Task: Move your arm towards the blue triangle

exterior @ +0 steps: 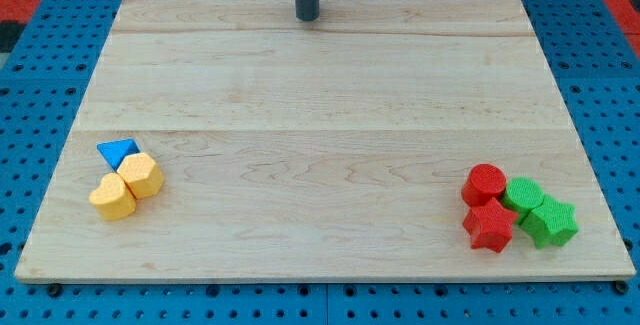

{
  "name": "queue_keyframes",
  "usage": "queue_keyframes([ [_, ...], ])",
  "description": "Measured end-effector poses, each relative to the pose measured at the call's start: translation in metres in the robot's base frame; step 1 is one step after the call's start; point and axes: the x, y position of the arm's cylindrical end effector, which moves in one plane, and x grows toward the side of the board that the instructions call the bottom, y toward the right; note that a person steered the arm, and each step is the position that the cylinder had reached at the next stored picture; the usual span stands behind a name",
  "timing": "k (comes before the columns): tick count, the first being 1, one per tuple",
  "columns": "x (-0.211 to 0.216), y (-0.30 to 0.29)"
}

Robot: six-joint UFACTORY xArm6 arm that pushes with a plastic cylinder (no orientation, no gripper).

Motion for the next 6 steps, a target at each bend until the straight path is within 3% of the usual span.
queue_keyframes([
  [2, 0.023, -0.035],
  [5, 0.130, -0.227],
  [6, 0.179, -0.265],
])
